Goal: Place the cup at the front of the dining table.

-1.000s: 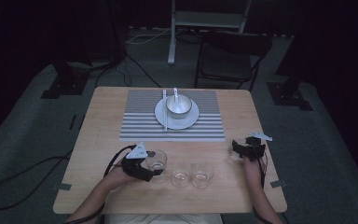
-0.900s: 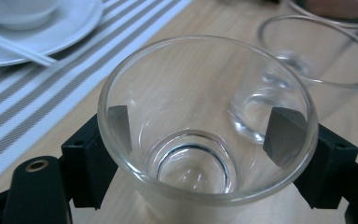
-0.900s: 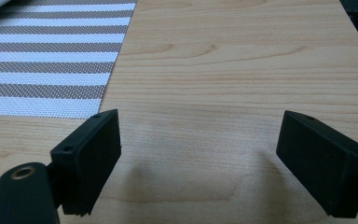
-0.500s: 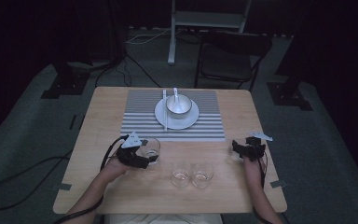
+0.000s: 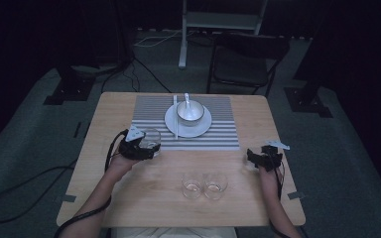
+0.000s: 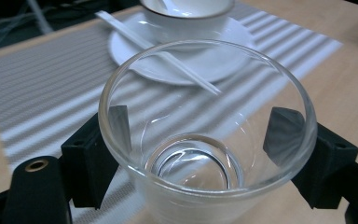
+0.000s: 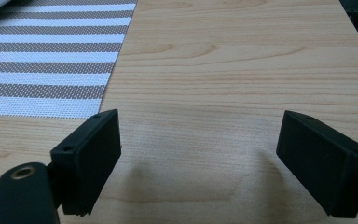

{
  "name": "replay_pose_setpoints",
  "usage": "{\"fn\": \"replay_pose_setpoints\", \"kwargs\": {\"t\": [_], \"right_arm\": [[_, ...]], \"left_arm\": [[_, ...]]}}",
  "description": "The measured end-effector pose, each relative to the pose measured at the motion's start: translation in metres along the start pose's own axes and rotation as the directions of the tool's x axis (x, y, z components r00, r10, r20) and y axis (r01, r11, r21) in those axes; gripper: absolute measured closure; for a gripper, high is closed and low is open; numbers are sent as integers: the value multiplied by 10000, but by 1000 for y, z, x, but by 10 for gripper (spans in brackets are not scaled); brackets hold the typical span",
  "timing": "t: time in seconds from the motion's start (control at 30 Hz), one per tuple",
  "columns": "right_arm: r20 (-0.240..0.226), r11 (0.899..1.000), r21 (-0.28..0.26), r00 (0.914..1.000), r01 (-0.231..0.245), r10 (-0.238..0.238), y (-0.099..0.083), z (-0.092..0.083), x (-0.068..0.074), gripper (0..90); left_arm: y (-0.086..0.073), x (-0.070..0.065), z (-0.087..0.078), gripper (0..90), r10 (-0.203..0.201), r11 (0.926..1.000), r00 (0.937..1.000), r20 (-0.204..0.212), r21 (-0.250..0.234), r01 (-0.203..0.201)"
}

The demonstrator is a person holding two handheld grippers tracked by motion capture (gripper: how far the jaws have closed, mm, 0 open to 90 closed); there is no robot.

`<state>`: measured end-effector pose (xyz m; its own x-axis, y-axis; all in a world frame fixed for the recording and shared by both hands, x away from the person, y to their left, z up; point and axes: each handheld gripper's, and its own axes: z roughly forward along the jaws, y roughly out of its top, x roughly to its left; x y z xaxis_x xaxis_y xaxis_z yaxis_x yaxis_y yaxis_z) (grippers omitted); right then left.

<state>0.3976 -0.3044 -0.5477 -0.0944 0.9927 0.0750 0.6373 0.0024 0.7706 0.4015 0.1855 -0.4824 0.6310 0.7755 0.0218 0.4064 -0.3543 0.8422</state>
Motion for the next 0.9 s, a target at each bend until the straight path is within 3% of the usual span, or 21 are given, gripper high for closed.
{"fn": "replay_pose_setpoints", "kwargs": {"t": [0.13,0.27,0.63,0.73,0.9], "right_arm": [[-1,10000,0,10000,3,-3,0,0,0,131],[-8,10000,-1,10000,6,-6,0,0,0,131],[-59,10000,3,10000,8,-8,0,0,0,132],[-68,10000,1,10000,23,-23,0,0,0,131],[-101,10000,1,9999,39,-39,0,0,0,131]], "left_arm": [[7,8,6,202,-422,9988,9985,-339,-246,413],[11,13,13,202,-603,9972,9957,-708,-487,570],[22,24,37,202,-1155,9929,9827,-1445,-444,1101],[27,32,44,202,-1698,9846,9679,-1852,-728,1588],[34,38,55,202,-1740,9846,9587,-2251,-586,1650]]}}
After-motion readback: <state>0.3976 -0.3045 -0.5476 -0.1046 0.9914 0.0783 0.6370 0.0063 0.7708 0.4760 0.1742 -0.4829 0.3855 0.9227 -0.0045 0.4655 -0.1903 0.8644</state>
